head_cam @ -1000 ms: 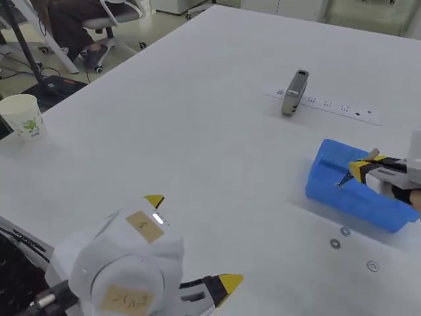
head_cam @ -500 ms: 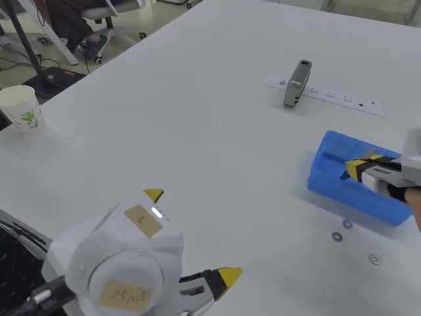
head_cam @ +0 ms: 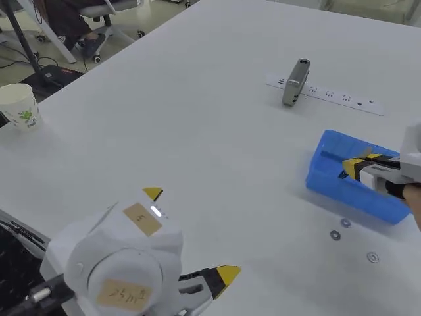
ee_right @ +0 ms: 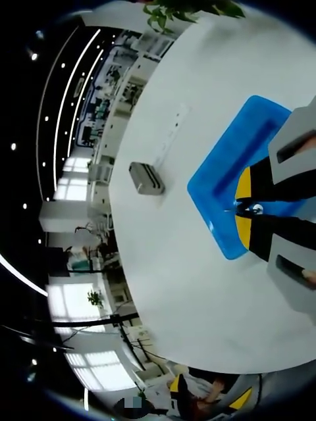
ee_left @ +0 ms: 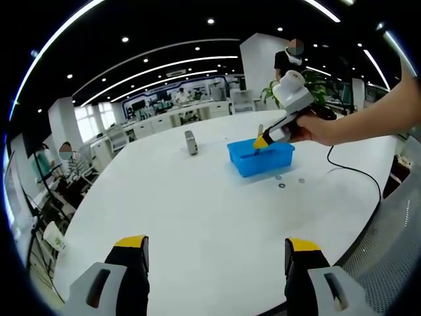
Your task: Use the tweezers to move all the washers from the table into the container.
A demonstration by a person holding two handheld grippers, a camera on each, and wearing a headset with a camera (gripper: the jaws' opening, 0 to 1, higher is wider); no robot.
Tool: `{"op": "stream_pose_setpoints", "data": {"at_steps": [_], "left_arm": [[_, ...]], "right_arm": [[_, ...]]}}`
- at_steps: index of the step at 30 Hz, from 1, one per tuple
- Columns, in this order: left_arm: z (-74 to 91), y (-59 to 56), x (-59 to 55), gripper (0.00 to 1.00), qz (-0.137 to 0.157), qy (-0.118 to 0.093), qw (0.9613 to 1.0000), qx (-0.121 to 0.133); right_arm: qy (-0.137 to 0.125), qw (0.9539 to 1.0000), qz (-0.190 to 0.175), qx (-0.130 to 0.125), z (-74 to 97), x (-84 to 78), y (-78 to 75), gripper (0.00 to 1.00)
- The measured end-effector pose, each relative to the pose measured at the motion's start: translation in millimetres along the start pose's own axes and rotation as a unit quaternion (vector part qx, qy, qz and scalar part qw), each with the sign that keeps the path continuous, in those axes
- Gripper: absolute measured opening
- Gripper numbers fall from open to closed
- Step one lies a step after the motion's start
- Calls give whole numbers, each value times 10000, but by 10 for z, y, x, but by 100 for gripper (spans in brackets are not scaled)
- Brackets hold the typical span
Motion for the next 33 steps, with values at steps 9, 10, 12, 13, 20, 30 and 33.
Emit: {"op": "stream_pose_setpoints", "data": {"at_steps": [9,10,12,13,20,30,33], "left_arm": [[3,-1,7,86,-6,-13,10000,7],[3,-1,8,86,-7,-16,10000,5],[4,-3,9,86,-8,-22,10000,0],[4,-4,9,86,-9,-23,10000,-1],[1,-5,9,87,-28,-27,10000,-3],[-1,10,10,86,-28,-45,10000,15],[-2,7,11,86,-34,-45,10000,10]], "right_arm": [[-15,10000,52,73,74,93,37,2],[-36,9999,57,97,100,120,44,2],[-79,9999,60,111,139,156,46,2],[-120,9998,66,118,169,181,48,2],[-294,9993,85,205,360,332,69,2],[-439,9980,272,375,612,398,181,2],[-440,9977,285,420,670,371,222,2]]}}
Point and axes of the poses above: the centre of the closed fingertips' face, and the gripper's own axes: z roughly backward along the fingers, y roughly to its left, x roughly out of its top, the point moved 1 cm from there along z, roughly backward along the fingers, and after that the axes turned 6 degrees about -x, right-handed, at the moved point
